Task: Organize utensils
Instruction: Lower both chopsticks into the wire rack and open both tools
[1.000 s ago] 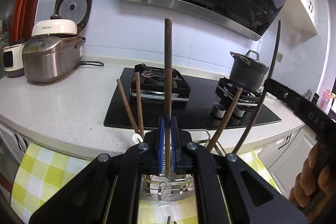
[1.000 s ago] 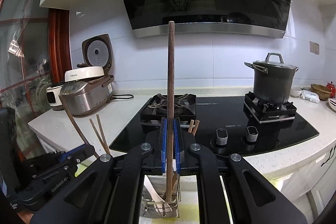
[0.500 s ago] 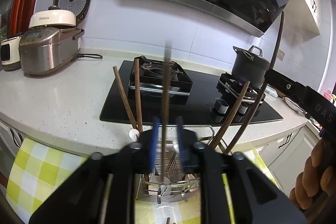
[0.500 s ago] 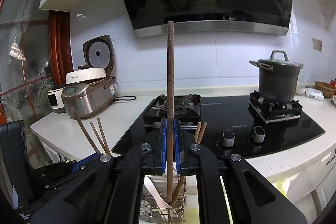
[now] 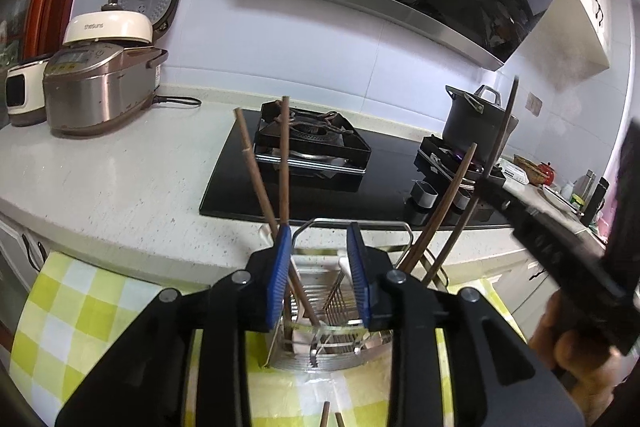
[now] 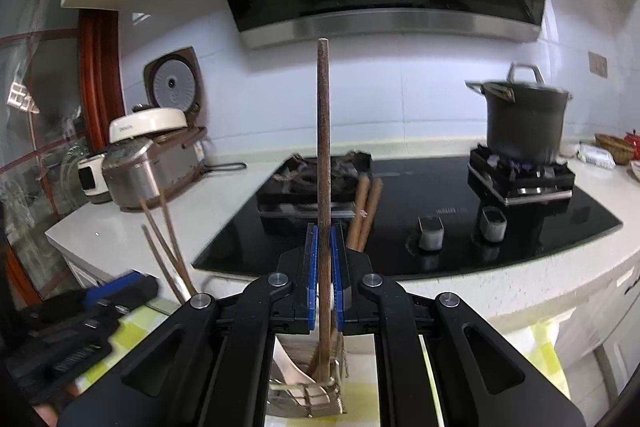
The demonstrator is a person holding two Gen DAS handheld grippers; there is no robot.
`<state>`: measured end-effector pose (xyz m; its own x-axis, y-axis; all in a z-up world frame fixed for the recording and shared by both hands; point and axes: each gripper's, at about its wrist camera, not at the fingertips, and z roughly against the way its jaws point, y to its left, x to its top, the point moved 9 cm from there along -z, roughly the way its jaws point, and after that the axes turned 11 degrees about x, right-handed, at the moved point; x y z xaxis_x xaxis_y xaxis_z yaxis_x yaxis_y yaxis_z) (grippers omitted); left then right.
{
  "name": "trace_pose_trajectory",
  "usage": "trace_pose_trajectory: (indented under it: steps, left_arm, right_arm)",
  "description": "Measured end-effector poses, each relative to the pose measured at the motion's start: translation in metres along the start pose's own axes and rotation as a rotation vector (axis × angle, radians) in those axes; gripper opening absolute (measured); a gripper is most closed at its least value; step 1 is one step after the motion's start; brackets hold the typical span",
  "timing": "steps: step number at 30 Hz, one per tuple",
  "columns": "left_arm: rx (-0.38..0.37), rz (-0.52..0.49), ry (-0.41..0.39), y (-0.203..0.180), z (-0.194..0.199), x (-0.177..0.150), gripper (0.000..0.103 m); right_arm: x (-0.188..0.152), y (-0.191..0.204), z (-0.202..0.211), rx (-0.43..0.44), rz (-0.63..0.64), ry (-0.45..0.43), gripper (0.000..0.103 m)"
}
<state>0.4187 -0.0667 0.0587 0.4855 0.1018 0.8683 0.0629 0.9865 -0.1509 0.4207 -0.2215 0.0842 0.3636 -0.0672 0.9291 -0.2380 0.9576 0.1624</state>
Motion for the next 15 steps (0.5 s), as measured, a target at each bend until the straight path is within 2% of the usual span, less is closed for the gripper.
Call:
trace_pose_trajectory:
  steps: [4,8,9,10,11,12,14,15]
  left_arm:
    - [0.008,0.012,0.009,0.008,0.007,-0.011,0.03]
    - [0.021,0.023,0.032,0.022,0.014,-0.029,0.035]
    - [0.025,0.024,0.041,0.026,0.015,-0.034,0.036]
    - [0.029,0.024,0.053,0.029,0.016,-0.041,0.036]
    - [0.033,0.024,0.065,0.032,0.017,-0.049,0.037]
    - [0.039,0.021,0.079,0.036,0.018,-0.059,0.038]
    - [0.05,0.005,0.112,0.041,0.019,-0.079,0.039]
    - [0.052,-0.013,0.136,0.042,0.019,-0.092,0.039]
  right_arm:
    - [-0.022,-0.011,-0.007,-0.014,-0.021,0.03,0.009]
    - [-0.041,-0.02,-0.009,-0.022,-0.041,0.061,0.011]
    - [-0.045,-0.022,-0.007,-0.024,-0.048,0.069,0.014]
    - [-0.05,-0.025,-0.005,-0.032,-0.053,0.074,0.018]
    - [-0.054,-0.029,-0.001,-0.04,-0.06,0.073,0.032]
    - [-0.059,-0.033,0.004,-0.047,-0.074,0.069,0.051]
    - [-0.07,-0.038,0.015,-0.058,-0.087,0.072,0.061]
    - [-0.08,-0.039,0.019,-0.068,-0.081,0.09,0.063]
